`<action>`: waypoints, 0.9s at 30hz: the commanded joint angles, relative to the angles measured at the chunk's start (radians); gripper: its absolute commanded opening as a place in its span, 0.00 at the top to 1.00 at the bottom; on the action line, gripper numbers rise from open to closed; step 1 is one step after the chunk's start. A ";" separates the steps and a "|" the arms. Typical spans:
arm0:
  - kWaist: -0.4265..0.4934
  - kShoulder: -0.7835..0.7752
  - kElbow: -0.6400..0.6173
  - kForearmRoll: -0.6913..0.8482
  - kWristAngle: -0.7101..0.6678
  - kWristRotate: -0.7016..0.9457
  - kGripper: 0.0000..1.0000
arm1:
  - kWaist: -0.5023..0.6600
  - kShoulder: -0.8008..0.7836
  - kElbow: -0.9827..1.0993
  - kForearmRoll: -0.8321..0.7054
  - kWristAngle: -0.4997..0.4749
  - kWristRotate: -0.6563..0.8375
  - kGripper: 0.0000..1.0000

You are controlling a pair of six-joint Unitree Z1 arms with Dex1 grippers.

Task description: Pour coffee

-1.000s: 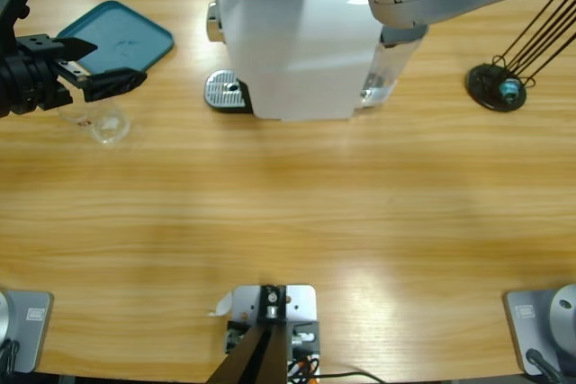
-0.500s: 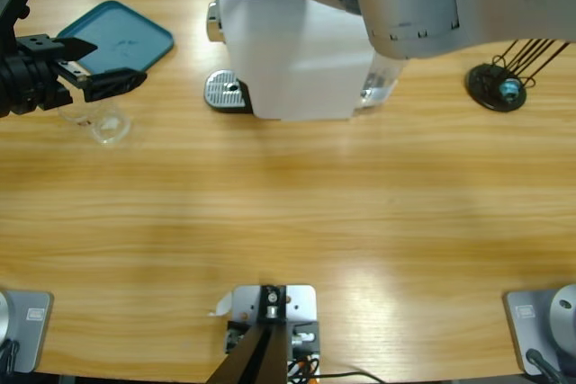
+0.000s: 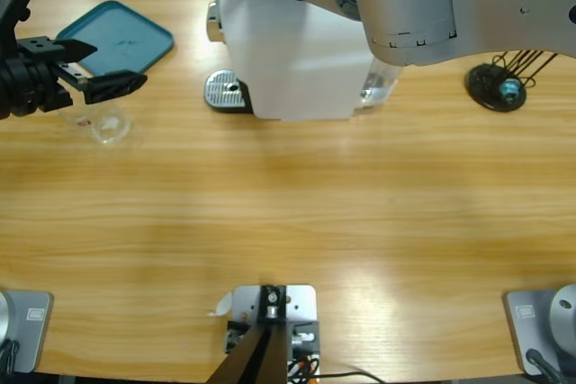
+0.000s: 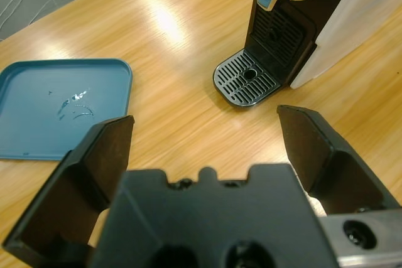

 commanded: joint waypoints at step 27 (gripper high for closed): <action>-0.004 -0.003 0.027 -0.008 0.050 0.021 0.06 | -0.039 -0.194 0.052 0.215 0.109 0.068 0.94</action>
